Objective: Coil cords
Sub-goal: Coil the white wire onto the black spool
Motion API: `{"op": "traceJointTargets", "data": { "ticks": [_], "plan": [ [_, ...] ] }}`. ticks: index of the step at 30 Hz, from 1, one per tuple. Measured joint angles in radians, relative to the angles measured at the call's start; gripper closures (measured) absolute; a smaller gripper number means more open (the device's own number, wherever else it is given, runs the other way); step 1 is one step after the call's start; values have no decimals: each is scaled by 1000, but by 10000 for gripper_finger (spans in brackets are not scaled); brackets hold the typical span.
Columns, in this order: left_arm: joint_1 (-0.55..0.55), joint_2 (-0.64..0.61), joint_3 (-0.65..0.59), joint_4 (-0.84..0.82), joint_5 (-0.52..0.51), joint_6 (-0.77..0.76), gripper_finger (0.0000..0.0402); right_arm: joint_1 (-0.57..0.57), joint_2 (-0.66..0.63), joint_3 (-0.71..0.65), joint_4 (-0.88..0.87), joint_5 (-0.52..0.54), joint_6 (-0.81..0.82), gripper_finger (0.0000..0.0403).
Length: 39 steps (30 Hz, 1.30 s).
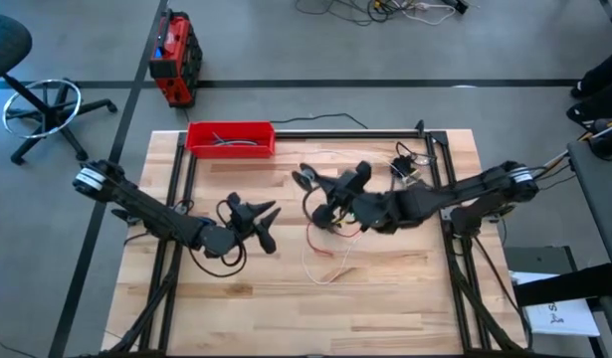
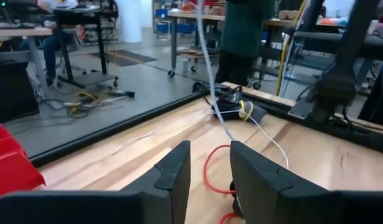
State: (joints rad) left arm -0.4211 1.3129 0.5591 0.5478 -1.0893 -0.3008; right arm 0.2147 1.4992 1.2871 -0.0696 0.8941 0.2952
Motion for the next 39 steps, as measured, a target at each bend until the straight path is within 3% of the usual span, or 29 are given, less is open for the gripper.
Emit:
{"op": "traceJointTargets", "data": {
  "ticks": [5, 12, 22, 28, 34, 36, 39],
  "plan": [
    [19, 43, 0, 4, 35, -35, 298, 32, 85, 0, 95, 48, 26, 403],
    [22, 83, -2, 4, 29, -60, 281, 55, 160, 0, 267, 52, -92, 403],
    [26, 83, -2, 14, 24, -58, 266, 58, 162, 0, 274, 49, -140, 403],
    [43, 83, -2, 41, 23, -57, 302, 61, 162, 0, 284, 41, -157, 403],
    [59, 83, -2, 48, 30, -57, 367, 72, 162, 3, 293, 40, -166, 403],
    [65, 83, -2, 51, 57, -57, 391, 73, 162, 6, 293, 40, -164, 403],
    [74, 83, -2, 53, 110, -57, 395, 73, 162, 12, 293, 40, -158, 403]
  ]
}}
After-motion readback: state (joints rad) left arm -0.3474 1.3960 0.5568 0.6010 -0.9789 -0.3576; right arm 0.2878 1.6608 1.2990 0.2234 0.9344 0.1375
